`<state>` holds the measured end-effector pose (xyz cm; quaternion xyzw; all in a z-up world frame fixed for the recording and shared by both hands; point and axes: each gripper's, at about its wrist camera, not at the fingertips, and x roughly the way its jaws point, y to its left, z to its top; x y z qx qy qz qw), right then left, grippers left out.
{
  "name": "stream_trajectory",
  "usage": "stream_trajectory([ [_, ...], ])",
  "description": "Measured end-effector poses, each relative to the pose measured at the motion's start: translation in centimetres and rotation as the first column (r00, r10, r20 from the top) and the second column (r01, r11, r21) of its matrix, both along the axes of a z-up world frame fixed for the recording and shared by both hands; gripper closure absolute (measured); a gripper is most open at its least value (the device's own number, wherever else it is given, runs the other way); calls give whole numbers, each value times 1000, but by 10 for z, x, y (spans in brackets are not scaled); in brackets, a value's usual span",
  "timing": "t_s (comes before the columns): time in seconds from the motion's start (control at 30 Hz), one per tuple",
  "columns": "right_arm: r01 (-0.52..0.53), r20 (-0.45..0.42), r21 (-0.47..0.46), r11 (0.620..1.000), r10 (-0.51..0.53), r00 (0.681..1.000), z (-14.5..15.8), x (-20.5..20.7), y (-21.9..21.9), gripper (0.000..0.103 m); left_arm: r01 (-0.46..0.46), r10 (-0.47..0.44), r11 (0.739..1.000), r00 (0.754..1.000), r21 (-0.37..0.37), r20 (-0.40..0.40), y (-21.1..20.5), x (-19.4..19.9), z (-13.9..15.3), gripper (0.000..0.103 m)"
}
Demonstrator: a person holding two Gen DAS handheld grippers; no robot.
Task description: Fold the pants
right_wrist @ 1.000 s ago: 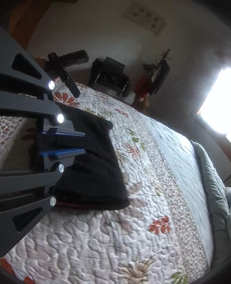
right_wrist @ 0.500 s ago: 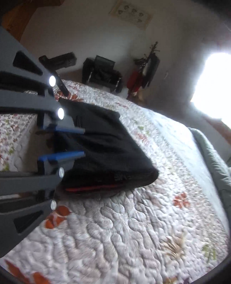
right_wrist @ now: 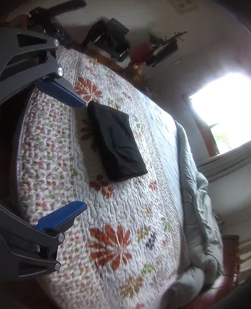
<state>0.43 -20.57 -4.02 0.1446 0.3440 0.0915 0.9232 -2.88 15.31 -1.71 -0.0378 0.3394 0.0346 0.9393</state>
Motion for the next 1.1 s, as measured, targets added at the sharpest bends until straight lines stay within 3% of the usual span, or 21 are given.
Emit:
stream_trajectory([
  [0.1,73,67,-111,991,-65,996,20,-40,12,4,-4,4,999,1000,35,16,-13,-31,10,3],
  [0.23,105,131,-194,975,-80,988,40,-80,27,4,10,-13,998,999,67,38,-30,-63,24,3],
  [0.5,112,161,-211,971,-78,984,63,-129,44,4,24,-29,995,998,98,58,-55,-105,42,3],
  [0.73,112,196,-261,959,-61,979,66,-146,59,4,29,-35,996,996,79,81,-64,-121,53,3],
  [1.1,89,166,-249,964,-48,985,55,-136,62,4,52,-55,998,997,47,62,-70,-115,43,3],
])
